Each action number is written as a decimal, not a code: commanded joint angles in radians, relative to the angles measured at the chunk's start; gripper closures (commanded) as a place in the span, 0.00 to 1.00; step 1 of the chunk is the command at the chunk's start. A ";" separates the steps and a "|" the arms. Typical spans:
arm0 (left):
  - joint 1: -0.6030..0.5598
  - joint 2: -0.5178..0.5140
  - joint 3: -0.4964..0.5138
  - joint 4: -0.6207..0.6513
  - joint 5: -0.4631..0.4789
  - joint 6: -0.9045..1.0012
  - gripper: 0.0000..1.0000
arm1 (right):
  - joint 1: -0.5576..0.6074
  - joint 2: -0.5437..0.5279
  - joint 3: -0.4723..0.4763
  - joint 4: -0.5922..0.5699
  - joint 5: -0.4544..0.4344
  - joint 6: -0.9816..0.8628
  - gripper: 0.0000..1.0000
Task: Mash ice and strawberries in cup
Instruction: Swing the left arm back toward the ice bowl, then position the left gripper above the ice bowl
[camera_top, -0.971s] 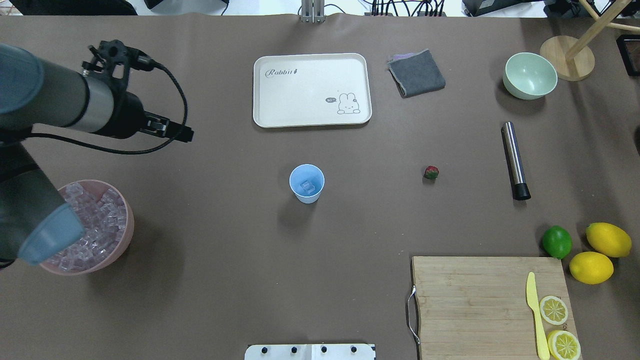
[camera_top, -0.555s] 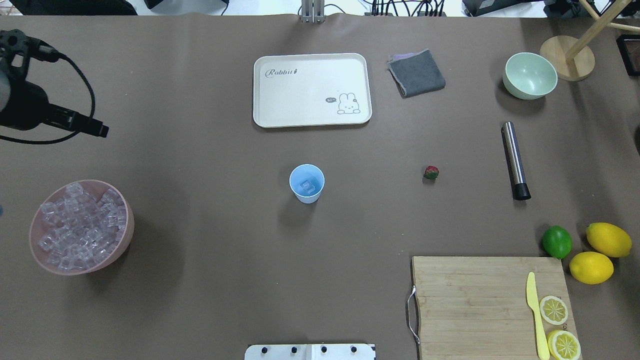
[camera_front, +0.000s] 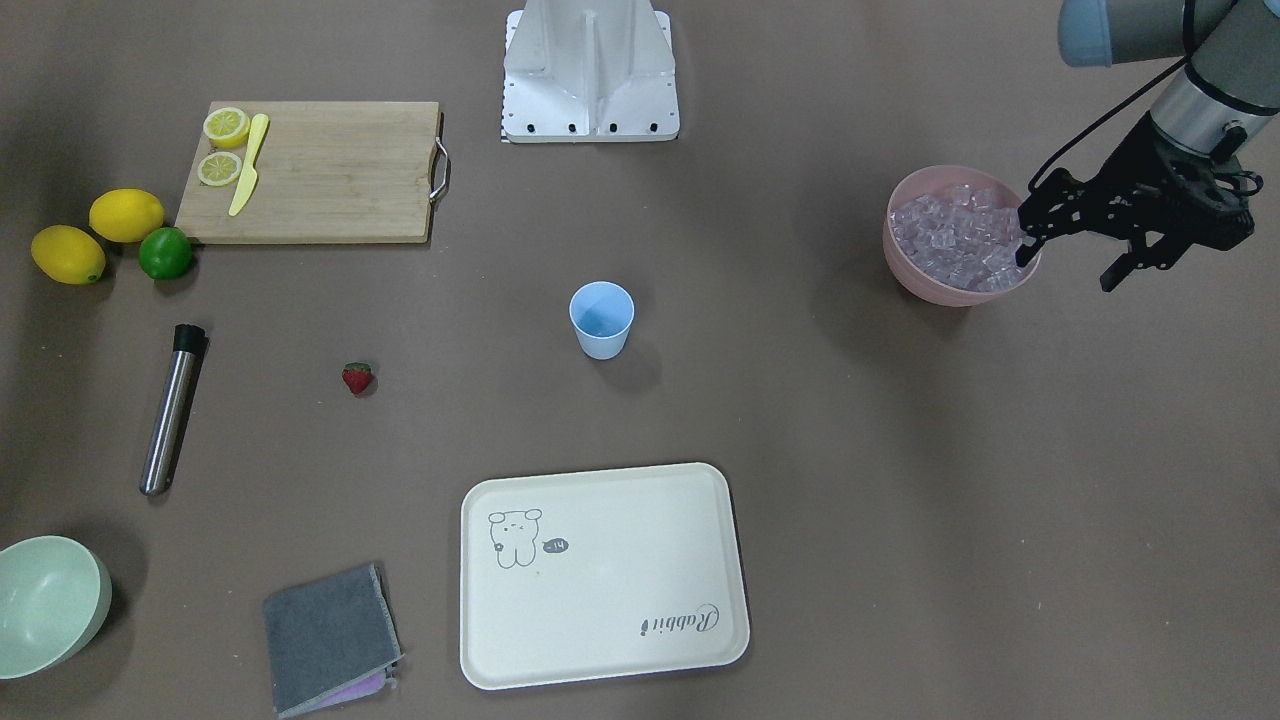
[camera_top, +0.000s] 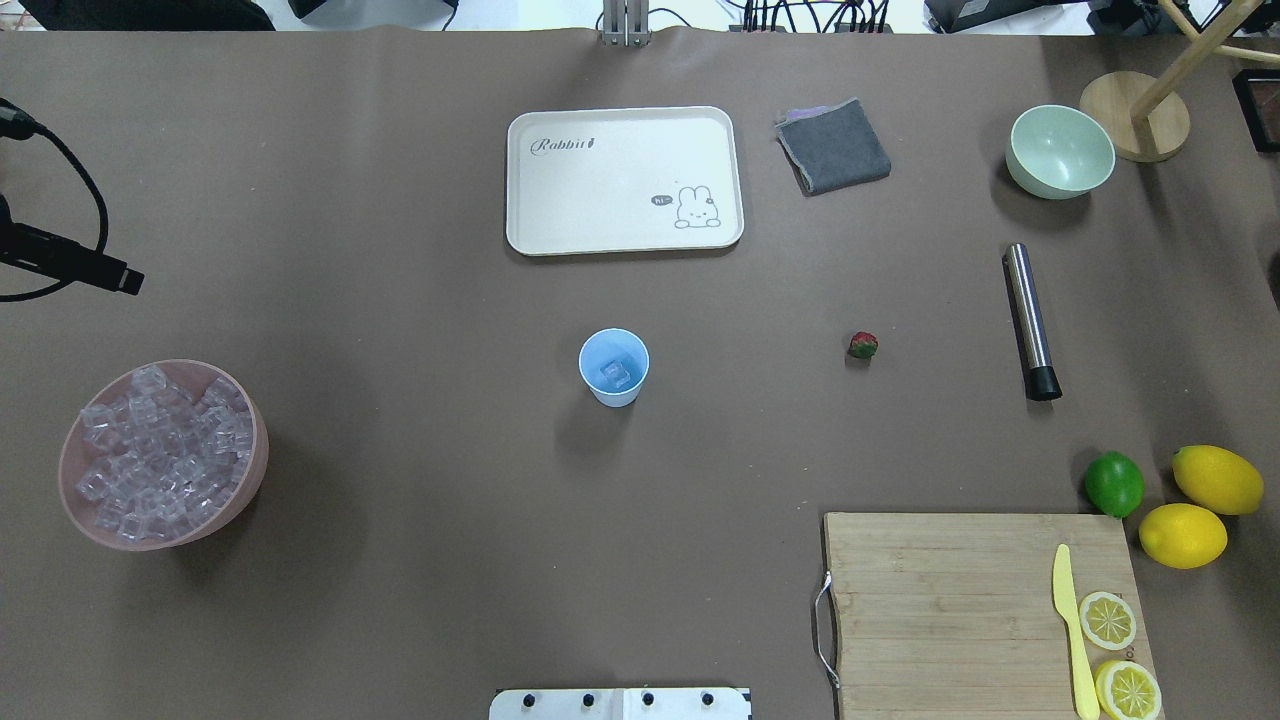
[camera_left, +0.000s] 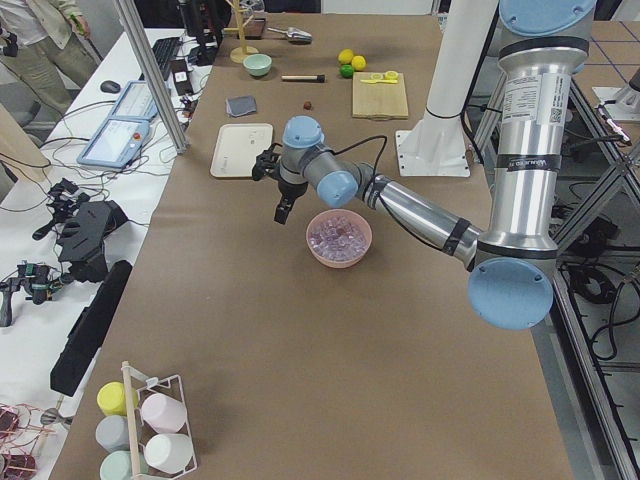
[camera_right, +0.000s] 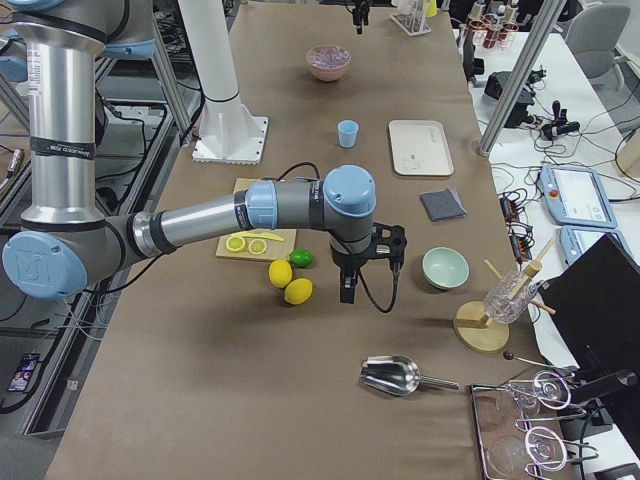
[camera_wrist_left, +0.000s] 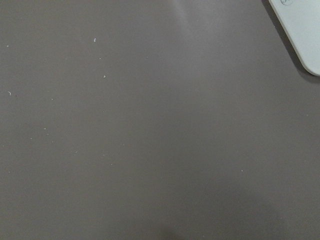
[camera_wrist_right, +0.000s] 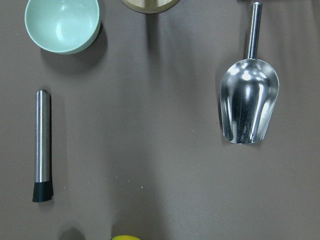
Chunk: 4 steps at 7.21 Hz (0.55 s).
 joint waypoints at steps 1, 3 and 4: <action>-0.008 0.035 -0.015 -0.007 0.000 0.063 0.03 | -0.001 0.016 0.015 0.001 -0.005 -0.002 0.00; -0.015 0.037 -0.017 -0.018 0.000 0.101 0.03 | 0.001 0.013 0.018 -0.001 -0.011 -0.002 0.00; -0.013 0.060 -0.009 -0.020 0.001 0.132 0.03 | 0.001 0.010 0.018 -0.001 -0.011 -0.002 0.00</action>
